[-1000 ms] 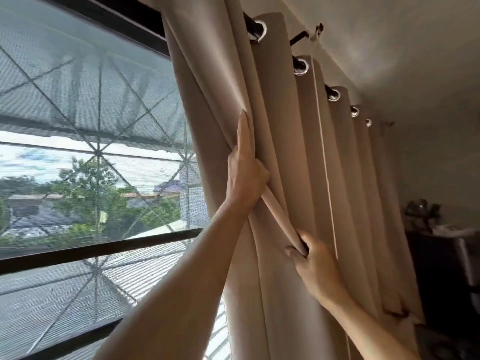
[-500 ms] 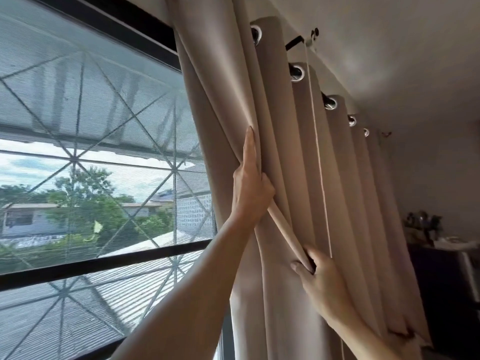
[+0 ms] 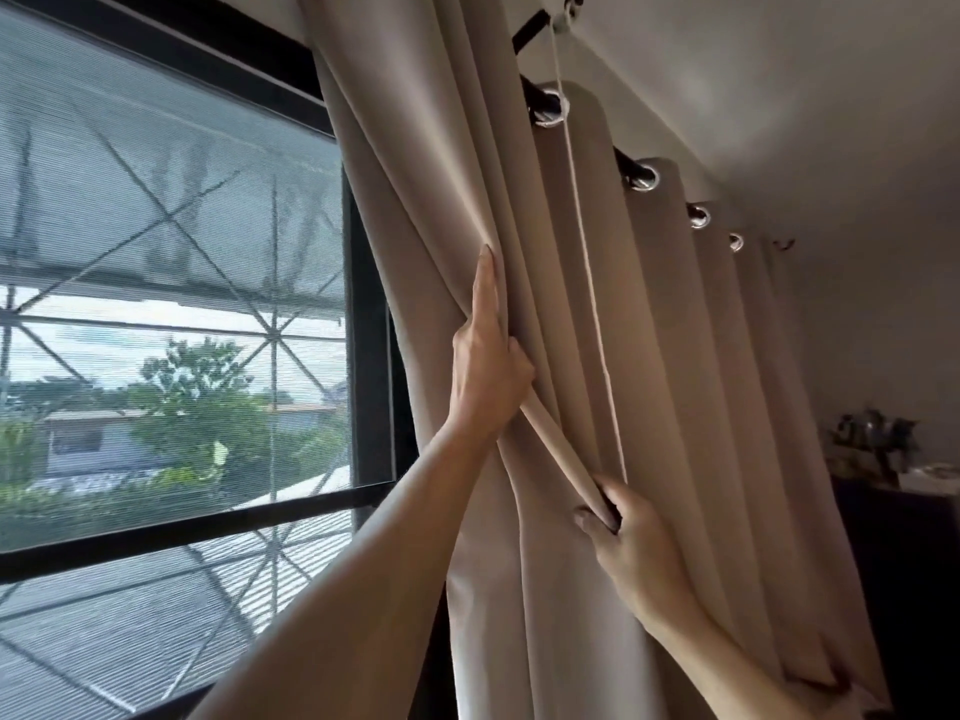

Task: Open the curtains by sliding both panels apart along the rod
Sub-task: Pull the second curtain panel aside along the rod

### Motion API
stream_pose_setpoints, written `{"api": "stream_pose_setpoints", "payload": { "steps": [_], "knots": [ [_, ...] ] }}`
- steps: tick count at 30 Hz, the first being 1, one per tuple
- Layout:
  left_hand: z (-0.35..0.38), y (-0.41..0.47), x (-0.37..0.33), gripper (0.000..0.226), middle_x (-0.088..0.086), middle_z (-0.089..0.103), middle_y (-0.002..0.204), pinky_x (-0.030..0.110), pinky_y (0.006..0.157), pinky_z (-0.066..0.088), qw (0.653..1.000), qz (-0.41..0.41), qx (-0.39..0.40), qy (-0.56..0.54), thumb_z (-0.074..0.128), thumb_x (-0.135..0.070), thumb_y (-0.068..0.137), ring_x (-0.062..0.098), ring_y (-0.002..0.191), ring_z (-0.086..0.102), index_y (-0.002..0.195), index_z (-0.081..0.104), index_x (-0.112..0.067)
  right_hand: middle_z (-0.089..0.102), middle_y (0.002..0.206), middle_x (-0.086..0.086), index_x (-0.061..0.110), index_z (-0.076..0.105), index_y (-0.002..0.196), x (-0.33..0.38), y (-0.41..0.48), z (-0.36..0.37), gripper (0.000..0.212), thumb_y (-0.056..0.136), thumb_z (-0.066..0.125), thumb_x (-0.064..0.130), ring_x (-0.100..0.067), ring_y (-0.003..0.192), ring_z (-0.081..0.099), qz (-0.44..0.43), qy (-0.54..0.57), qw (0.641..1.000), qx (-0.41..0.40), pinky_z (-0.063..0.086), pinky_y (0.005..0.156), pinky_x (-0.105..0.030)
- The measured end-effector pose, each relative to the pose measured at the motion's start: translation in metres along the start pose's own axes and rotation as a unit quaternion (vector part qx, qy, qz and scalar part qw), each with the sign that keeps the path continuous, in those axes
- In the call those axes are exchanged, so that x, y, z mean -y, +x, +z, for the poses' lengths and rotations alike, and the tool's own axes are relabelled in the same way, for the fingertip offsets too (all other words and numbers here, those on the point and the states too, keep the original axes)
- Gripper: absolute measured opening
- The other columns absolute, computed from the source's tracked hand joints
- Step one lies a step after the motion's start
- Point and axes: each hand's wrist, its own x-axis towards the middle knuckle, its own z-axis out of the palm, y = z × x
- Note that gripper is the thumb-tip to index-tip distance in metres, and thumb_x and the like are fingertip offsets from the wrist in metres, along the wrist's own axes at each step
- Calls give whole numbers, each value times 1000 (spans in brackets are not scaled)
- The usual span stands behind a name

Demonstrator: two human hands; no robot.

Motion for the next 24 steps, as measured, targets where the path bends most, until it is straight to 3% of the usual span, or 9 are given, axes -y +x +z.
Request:
{"api": "stream_pose_setpoints", "payload": {
  "steps": [4,7,9,13,16,20,24],
  "knots": [
    [29,7,6,93,2,52,139,14,75,46,1000,1,3,4,46,14,83,-2,81,55,152,3,-32,61,68,9,24,61,90,-22,17,-14,36,82,62,-11,15,63,58,-3,10,1000,12,41,58,-1],
    [51,11,10,93,-6,57,117,15,73,46,1000,-6,12,6,46,12,85,10,83,60,151,1,-35,65,70,8,35,59,87,-42,29,-23,43,83,63,-8,10,68,61,-7,-6,1000,19,42,59,-2],
    [66,14,13,92,-13,51,109,10,71,44,1000,-11,20,6,46,12,87,10,84,59,151,1,-35,66,72,7,38,59,86,-54,37,-29,45,83,62,-7,8,70,61,-1,-5,1000,25,43,57,-3],
    [95,19,15,90,1,53,131,12,77,43,999,-16,25,16,44,11,87,-2,81,53,152,1,-34,59,65,12,19,67,97,-73,52,-45,27,83,65,-4,12,63,57,-15,-11,1000,17,41,56,-2],
    [116,23,14,91,8,57,129,19,74,43,999,-19,24,27,43,9,85,6,82,55,152,1,-35,58,65,10,17,67,94,-88,64,-57,20,84,66,0,7,63,56,-36,-28,999,16,41,57,-5],
    [146,30,14,93,7,62,111,24,73,42,999,-27,8,24,42,8,81,17,82,58,151,1,-37,60,71,17,17,69,105,-107,79,-72,31,82,66,-5,14,69,57,-47,-20,999,11,40,62,1],
    [171,37,16,94,11,64,110,27,70,44,999,-18,-5,31,43,8,80,24,85,61,151,-1,-36,67,97,21,25,65,117,-126,94,-85,50,82,63,-10,15,83,61,-46,-4,999,12,40,71,4]
  ]
}}
